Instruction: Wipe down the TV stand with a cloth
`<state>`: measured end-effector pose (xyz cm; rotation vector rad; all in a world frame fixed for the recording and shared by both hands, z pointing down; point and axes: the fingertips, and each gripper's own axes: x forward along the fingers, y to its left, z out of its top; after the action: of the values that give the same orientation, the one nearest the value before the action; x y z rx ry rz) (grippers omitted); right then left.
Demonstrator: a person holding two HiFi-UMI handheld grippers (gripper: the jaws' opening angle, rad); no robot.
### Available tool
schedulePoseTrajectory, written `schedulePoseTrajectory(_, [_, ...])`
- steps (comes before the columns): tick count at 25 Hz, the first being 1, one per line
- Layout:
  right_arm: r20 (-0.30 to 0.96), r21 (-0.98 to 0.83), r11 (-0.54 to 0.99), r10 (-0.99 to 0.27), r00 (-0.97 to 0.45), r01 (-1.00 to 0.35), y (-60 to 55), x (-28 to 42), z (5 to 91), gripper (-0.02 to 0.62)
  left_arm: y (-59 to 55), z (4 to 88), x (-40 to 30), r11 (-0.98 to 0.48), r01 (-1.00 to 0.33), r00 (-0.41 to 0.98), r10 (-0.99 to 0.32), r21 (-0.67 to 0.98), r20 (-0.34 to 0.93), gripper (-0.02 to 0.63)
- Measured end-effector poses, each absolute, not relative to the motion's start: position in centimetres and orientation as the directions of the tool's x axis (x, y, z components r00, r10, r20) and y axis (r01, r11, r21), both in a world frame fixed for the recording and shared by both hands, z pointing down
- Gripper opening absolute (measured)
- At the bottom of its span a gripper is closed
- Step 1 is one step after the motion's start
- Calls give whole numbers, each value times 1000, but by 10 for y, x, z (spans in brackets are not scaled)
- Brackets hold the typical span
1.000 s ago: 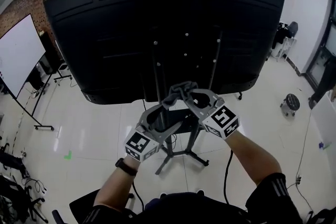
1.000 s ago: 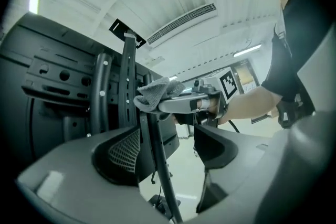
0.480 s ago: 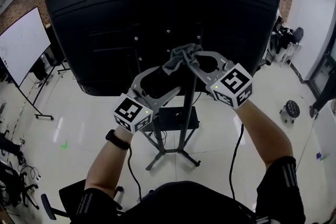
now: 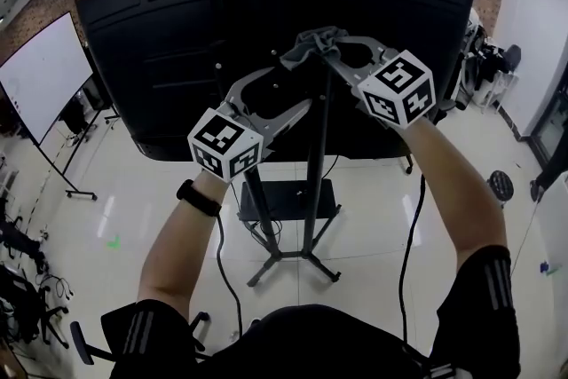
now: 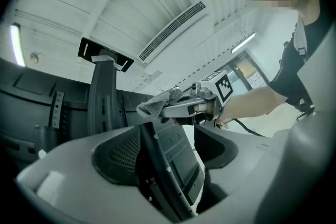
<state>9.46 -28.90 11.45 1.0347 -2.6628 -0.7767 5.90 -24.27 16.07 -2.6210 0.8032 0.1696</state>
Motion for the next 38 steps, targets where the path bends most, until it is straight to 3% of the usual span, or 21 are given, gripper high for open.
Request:
schedulePoseTrajectory(8, [37, 416, 675, -682, -730, -609, -335, 119, 140, 32, -269, 180, 85, -776, -550, 835, -524, -308, -170, 345])
schedulePoseTrajectory(13, [9, 347, 717, -647, -763, -604, -340, 126, 158, 32, -279, 211, 94, -790, -538, 841, -527, -292, -122, 345])
schedulePoseTrajectory(21, [143, 401, 744, -628, -765, -535, -342, 123, 228, 34, -291, 248, 99, -811, -526, 847, -525, -256, -80, 345])
schedulePoseTrajectory(28, [145, 334, 758, -629, -764, -560, -341, 128, 264, 34, -291, 279, 100, -828, -516, 853, -519, -218, -48, 345])
schedulePoseTrajectory(38, [275, 326, 784, -613, -741, -528, -340, 122, 356, 34, -293, 337, 101, -848, -504, 860, -511, -162, -1, 345])
